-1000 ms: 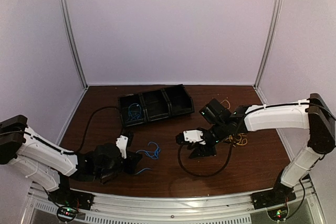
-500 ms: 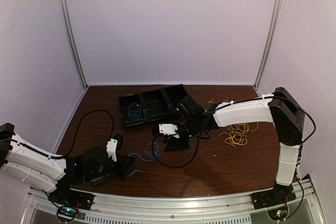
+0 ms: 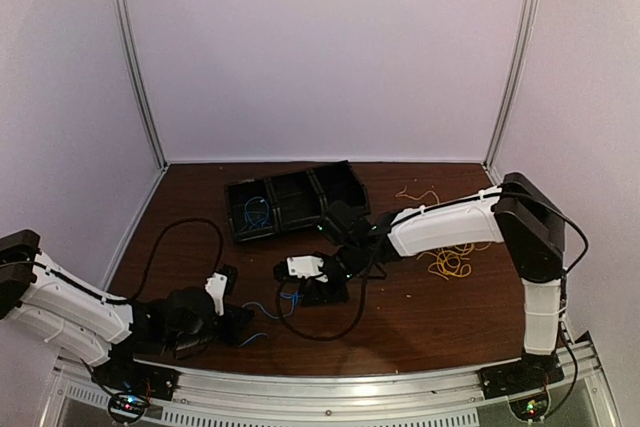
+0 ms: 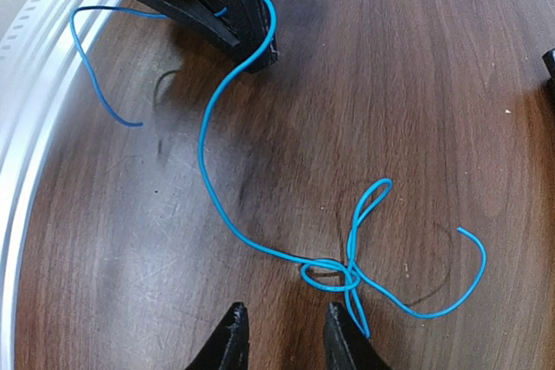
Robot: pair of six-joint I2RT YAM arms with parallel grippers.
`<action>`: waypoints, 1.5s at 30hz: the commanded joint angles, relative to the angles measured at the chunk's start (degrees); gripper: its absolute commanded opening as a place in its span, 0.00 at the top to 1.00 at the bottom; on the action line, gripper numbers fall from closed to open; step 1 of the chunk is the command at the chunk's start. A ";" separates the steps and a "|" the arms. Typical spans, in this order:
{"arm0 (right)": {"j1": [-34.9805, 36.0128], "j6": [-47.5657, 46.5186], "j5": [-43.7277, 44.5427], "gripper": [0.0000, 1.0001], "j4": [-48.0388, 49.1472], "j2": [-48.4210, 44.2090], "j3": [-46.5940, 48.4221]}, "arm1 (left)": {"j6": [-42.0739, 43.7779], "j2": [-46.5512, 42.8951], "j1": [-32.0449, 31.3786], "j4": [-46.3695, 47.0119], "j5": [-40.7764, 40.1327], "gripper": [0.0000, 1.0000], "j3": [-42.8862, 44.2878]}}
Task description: Untangle the cables
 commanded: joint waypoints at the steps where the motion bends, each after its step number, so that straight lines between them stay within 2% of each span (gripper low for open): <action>1: 0.90 0.04 5.83 0.70 1.87 1.86 1.20 | -0.66 0.95 0.01 1.50 -0.04 1.00 -0.90; 12: 1.25 1.61 7.06 0.72 2.19 3.71 2.96 | -0.16 1.31 -0.05 2.66 -0.30 1.00 -1.46; 22: 1.32 6.38 5.20 0.71 -0.55 8.12 7.36 | 0.11 0.44 -1.03 4.77 0.12 1.00 -1.64; 29: 1.23 9.30 5.67 0.74 0.80 7.74 7.71 | 0.17 1.68 -1.67 5.97 0.24 1.00 -1.73; 35: 1.06 12.90 4.53 0.72 0.89 9.01 9.36 | 0.68 2.74 -2.20 7.11 0.40 1.00 -1.40; 39: 0.75 14.75 3.87 0.75 0.69 10.54 10.83 | 1.00 3.46 -2.51 7.31 0.39 1.00 -1.03; 45: 0.31 16.85 4.75 0.89 1.73 11.12 11.17 | 1.15 3.77 -3.01 7.40 0.13 1.00 -0.80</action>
